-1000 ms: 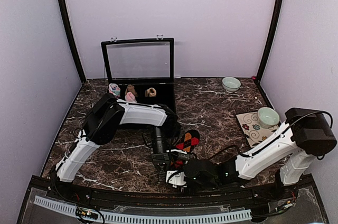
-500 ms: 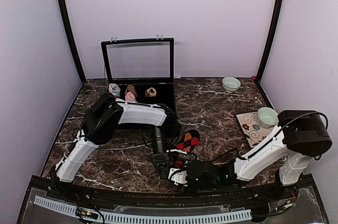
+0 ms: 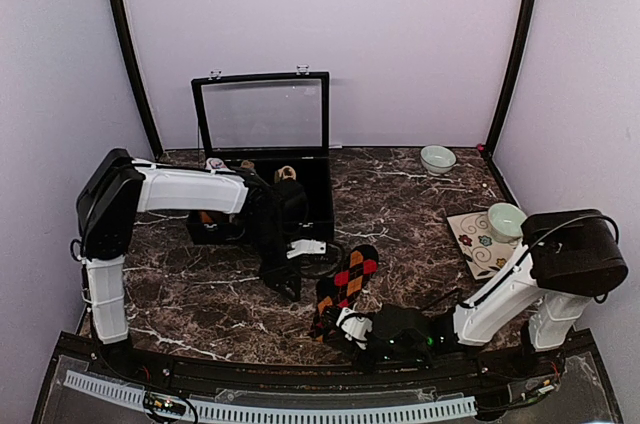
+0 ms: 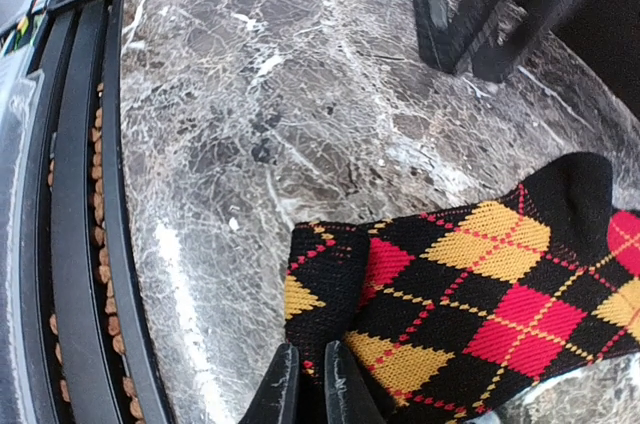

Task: Roll the socks
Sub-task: Roll the sock at the center of the board.

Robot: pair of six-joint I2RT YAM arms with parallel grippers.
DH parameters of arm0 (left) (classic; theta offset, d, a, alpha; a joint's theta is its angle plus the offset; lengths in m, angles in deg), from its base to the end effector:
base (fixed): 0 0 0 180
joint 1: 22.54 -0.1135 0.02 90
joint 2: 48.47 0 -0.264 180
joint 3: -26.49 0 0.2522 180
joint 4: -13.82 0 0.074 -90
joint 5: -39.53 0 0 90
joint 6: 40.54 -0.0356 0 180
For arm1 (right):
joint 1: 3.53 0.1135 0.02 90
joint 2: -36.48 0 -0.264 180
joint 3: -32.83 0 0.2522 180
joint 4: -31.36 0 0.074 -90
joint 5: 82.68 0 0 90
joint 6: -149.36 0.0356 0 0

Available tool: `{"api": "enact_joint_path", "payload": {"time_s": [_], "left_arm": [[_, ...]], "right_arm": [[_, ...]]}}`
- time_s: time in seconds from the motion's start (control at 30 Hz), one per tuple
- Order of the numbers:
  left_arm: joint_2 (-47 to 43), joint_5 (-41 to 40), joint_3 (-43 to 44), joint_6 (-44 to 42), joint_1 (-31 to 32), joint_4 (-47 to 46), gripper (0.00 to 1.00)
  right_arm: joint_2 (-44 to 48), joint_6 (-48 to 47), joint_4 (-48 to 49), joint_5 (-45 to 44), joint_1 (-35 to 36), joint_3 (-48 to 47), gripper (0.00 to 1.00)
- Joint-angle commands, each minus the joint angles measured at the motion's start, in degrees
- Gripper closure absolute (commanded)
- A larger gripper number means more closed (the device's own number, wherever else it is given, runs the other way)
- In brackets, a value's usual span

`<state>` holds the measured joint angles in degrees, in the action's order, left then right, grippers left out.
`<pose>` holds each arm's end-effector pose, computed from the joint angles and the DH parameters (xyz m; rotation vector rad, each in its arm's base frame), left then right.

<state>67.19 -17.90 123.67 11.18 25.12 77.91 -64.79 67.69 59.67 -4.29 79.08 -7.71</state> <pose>0.2465 -0.2989 0.1684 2.0423 2.1107 -0.8706 0.0440 0.2835 0.0940 -1.2339 1.8334 0.7071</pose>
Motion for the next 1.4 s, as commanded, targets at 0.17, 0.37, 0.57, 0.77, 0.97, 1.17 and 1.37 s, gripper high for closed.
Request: {"api": "enact_joint_path", "payload": {"time_s": [0.17, 0.37, 0.57, 0.77, 0.97, 1.17, 1.37], "left_arm": [[-14.64, -5.29, -10.73, -4.19, 0.51, -7.24, 0.68], [-19.17, -4.59, -15.82, -12.82, 3.81, -7.72, 0.7], [-18.93, -9.89, -19.34, -16.92, 12.5, -10.76, 0.73], [-17.14, -12.86, -17.45, -17.67, 17.04, -15.99, 0.74], [-15.43, -16.37, -20.69, -18.2, 18.6, -25.29, 0.75], [-14.12, -17.86, -22.0, -17.62, 18.97, -29.81, 0.75], [-12.19, -19.49, -21.64, -18.58, 19.84, -29.37, 0.75]], "right_arm": [[-3.5, 18.68, -7.15, 9.74, -2.83, 4.51, 0.93], [-6.48, 28.01, -5.84, 17.48, -6.84, 5.73, 0.93], [-8.68, 35.07, -3.39, 24.22, -11.24, 7.46, 0.93], [-10.18, 39.56, -4.68, 27.0, -13.76, 8.15, 0.93], [-11.18, 41.59, -7.99, 28.04, -14.72, 7.17, 0.93], [-12.77, 44.93, -9.44, 30.1, -16.11, 6.98, 0.93], [-12.93, 46.07, -9.41, 31.53, -16.56, 5.95, 0.92]]}}
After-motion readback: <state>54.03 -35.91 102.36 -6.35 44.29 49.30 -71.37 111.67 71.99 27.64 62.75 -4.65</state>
